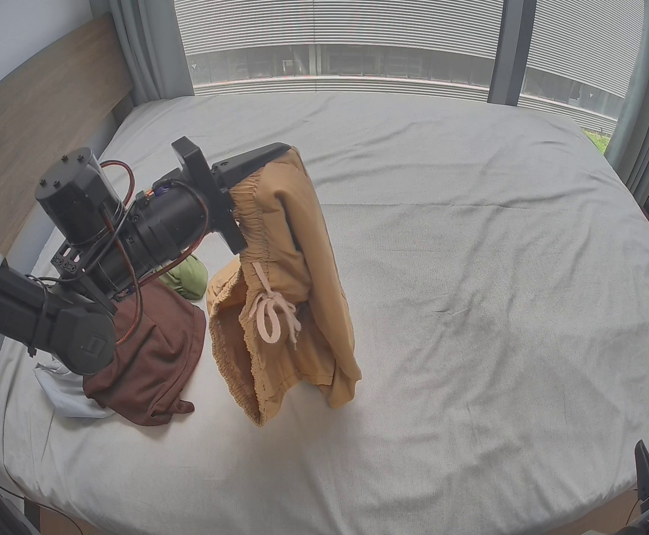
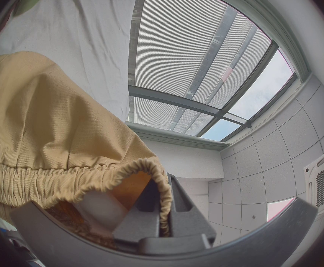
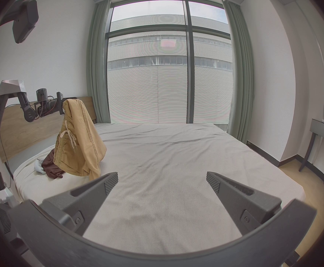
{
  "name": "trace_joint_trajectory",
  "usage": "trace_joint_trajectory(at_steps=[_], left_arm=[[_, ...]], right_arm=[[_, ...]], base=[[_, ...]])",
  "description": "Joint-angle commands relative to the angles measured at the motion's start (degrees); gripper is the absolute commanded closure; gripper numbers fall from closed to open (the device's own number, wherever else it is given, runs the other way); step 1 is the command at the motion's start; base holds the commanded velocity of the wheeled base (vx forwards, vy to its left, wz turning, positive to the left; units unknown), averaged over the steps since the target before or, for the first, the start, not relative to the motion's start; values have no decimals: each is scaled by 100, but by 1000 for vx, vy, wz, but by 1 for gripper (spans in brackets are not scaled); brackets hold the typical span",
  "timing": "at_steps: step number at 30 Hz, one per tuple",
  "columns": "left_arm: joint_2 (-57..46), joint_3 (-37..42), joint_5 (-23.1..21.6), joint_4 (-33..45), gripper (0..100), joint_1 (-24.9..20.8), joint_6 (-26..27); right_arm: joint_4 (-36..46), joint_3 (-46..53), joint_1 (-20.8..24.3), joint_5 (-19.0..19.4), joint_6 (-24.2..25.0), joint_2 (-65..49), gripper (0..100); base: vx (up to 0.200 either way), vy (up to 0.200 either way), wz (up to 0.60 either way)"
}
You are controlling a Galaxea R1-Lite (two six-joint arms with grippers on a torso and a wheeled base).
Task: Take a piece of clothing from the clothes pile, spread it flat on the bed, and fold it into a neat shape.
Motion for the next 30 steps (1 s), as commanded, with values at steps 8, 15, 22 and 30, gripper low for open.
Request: trace_joint_trajectory(at_steps=[8,15,22,30], left_arm=[[434,-462,34,-72,100,-612,-19],[478,-585,34,-160,100,-981,-54],[460,-919,17,-748,100,-1121,-1073],[575,-928,-1,-1100,100,-1412,-1258]], right_arm=[[-4,101,4,4,-4,-93,0],[-4,101,4,-5,-4,-93,0],[-4,101,4,-5,-4,-93,0],[-4,101,4,4,-4,-93,0]], base=[[0,0,0],[0,0,0],[0,0,0],[0,0,0]])
